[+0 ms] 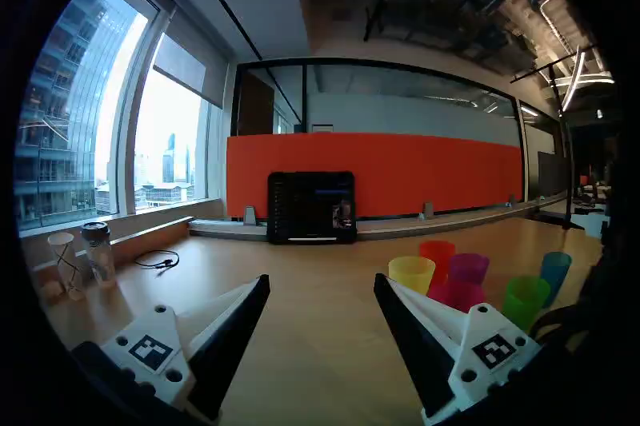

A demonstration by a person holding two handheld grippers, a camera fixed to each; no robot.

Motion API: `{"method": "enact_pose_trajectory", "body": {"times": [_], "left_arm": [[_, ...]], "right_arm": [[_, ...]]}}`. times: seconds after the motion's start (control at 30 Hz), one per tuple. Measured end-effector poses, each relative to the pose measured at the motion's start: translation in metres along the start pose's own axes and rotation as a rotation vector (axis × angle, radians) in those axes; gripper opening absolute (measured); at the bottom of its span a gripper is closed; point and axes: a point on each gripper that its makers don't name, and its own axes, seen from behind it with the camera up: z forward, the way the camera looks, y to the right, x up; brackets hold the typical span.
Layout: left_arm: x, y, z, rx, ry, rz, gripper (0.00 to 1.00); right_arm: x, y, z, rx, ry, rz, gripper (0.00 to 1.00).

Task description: Pour water

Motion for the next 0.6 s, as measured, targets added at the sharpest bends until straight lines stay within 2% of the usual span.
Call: {"method": "enact_pose_trajectory", "body": {"times": [0.6], "left_arm": [[0.0008, -0.0004, -0.0007, 0.0, 0.0, 0.0, 0.97]], "right_arm": [[0.0004, 0.0, -0.0005, 0.0, 0.0, 0.0, 1.0]]}}
